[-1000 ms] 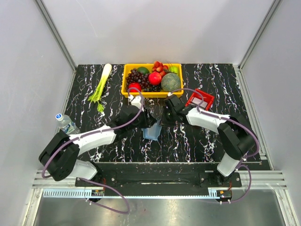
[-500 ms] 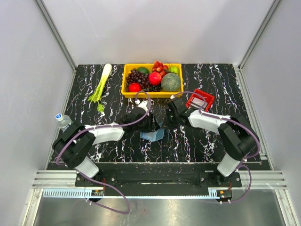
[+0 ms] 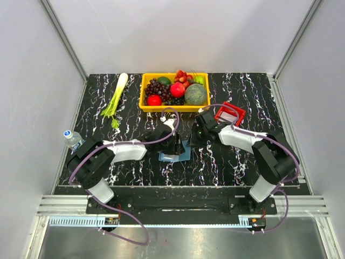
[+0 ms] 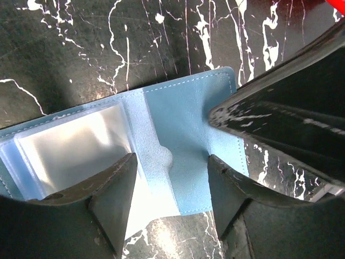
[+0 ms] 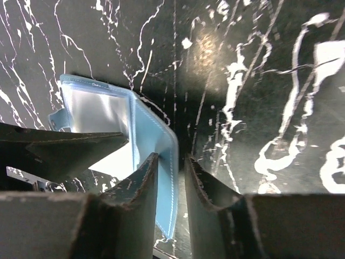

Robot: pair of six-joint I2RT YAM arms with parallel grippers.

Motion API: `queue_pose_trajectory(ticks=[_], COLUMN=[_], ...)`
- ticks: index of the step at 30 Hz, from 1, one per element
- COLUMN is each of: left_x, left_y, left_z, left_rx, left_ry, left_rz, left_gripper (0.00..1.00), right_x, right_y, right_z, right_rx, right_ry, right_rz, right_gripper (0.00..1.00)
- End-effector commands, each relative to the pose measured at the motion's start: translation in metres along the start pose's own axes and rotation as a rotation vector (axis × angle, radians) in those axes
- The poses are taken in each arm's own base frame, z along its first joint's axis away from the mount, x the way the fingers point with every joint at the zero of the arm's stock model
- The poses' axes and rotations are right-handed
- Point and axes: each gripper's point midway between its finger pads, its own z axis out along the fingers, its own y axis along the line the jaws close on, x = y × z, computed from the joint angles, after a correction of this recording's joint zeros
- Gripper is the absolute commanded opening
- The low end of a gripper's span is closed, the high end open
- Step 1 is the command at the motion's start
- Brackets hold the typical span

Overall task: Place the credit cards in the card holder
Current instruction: Open the card holder at the center of the board, then pick up the credit card from the storage box.

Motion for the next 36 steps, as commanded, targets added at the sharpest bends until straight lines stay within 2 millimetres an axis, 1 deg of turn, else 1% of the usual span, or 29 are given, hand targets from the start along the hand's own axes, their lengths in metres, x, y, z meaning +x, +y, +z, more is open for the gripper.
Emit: queue_pose_trajectory(ticks=[1,2,4,6,9,11,14,17,19,20,22,24,25,27,28,31,34,36], left_x=[0.008,0.007,0.009,0.01,0.008,0.006,0.007,0.005,0.004,0.004,0.002,0.0,0.0,-0.002,-0.003,-0.005,-0.008,-0.01], left_y=[0.018,0.018,0.019,0.019,0.017,0.016,0.014,0.011,0.01,0.008,0.006,0.005,0.005,0.004,0.003,0.003,0.001,0.0], left_z=[0.006,0.006,0.008,0.009,0.008,0.007,0.007,0.005,0.004,0.004,0.003,0.002,0.001,0.0,-0.001,-0.001,-0.001,-0.001], left_rx=[-0.11,-0.115,-0.126,-0.128,-0.125,-0.122,-0.112,-0.101,-0.094,-0.088,-0.08,-0.077,-0.076,-0.074,-0.073,-0.075,-0.07,-0.069], left_ry=[0.052,0.054,0.065,0.068,0.065,0.06,0.065,0.062,0.059,0.062,0.058,0.053,0.052,0.046,0.041,0.036,0.028,0.025], left_rz=[0.048,0.052,0.061,0.065,0.074,0.077,0.081,0.09,0.092,0.098,0.101,0.107,0.11,0.11,0.112,0.113,0.116,0.117], left_gripper=[0.59,0.59,0.59,0.59,0.59,0.6,0.6,0.6,0.6,0.6,0.6,0.6,0.6,0.6,0.6,0.61,0.61,0.61], right_x=[-0.044,-0.052,-0.066,-0.079,-0.101,-0.113,-0.125,-0.133,-0.143,-0.15,-0.16,-0.168,-0.171,-0.168,-0.165,-0.146,-0.126,-0.118], right_y=[0.011,0.013,0.013,0.007,-0.02,-0.039,-0.069,-0.097,-0.116,-0.123,-0.13,-0.143,-0.148,-0.154,-0.152,-0.157,-0.156,-0.154], right_z=[-0.036,-0.044,-0.059,-0.073,-0.092,-0.101,-0.101,-0.092,-0.086,-0.084,-0.081,-0.078,-0.081,-0.084,-0.083,-0.077,-0.065,-0.058], right_rx=[-0.048,-0.058,-0.067,-0.047,0.047,0.085,0.137,0.218,0.291,0.322,0.362,0.429,0.475,0.51,0.495,0.486,0.443,0.415], right_ry=[-0.134,-0.157,-0.198,-0.236,-0.292,-0.31,-0.285,-0.243,-0.233,-0.244,-0.241,-0.239,-0.229,-0.219,-0.215,-0.165,-0.118,-0.099], right_rz=[-0.043,-0.052,-0.069,-0.078,-0.075,-0.075,-0.08,-0.088,-0.087,-0.102,-0.147,-0.173,-0.17,-0.152,-0.153,-0.114,-0.06,-0.027], right_gripper=[0.34,0.35,0.41,0.42,0.43,0.45,0.47,0.47,0.48,0.48,0.49,0.5,0.49,0.49,0.49,0.49,0.49,0.49])
